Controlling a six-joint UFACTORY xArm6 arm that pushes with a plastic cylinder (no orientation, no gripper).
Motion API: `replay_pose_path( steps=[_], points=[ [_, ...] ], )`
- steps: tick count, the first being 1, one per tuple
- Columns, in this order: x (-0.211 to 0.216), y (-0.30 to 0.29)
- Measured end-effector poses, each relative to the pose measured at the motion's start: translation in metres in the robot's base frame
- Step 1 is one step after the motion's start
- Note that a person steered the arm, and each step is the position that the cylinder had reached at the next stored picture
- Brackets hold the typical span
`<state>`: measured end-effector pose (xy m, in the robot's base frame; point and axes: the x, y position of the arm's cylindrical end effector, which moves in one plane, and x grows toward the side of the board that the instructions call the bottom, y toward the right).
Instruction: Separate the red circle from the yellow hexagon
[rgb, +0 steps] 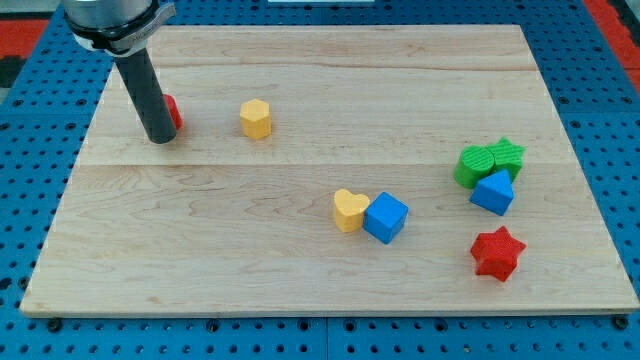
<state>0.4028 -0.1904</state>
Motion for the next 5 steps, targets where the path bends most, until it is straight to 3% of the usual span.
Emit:
replay_pose_path(
  steps=[2,4,5],
  points=[
    [0.008,-0.007],
    [-0.021,-0.047],
    [-0.014,-0.032]
  ],
)
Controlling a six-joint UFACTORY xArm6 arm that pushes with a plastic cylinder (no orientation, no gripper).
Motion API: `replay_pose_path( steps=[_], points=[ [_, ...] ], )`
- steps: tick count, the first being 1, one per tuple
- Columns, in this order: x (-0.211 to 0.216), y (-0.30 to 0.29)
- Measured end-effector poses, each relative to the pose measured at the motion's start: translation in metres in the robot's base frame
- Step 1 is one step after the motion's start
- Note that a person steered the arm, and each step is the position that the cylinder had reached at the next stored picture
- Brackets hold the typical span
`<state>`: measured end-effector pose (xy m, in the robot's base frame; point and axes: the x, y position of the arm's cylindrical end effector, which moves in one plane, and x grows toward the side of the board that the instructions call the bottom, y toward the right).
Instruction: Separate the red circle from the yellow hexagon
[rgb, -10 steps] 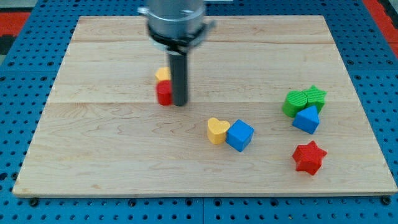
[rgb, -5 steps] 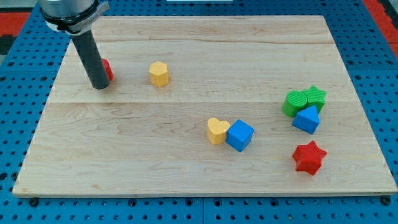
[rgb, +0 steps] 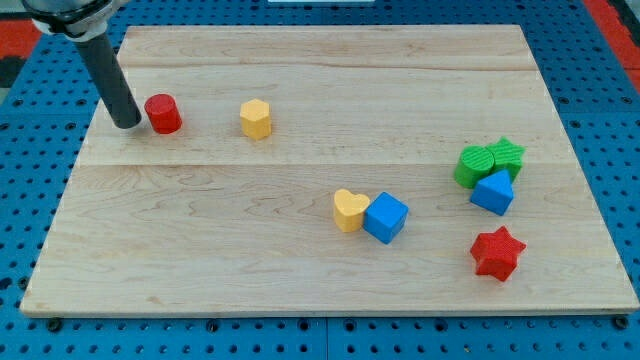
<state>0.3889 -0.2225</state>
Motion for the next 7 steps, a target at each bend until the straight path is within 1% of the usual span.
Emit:
replay_pose_path(
  steps=[1,2,3,4,5,6,7],
  points=[
    [0.036,0.012],
    [0.013,0.046],
    [-0.028,0.031],
    [-0.017,0.042],
    [-0.020,-0.006],
    [-0.041,-0.014],
    [-0.064,-0.003]
  ],
)
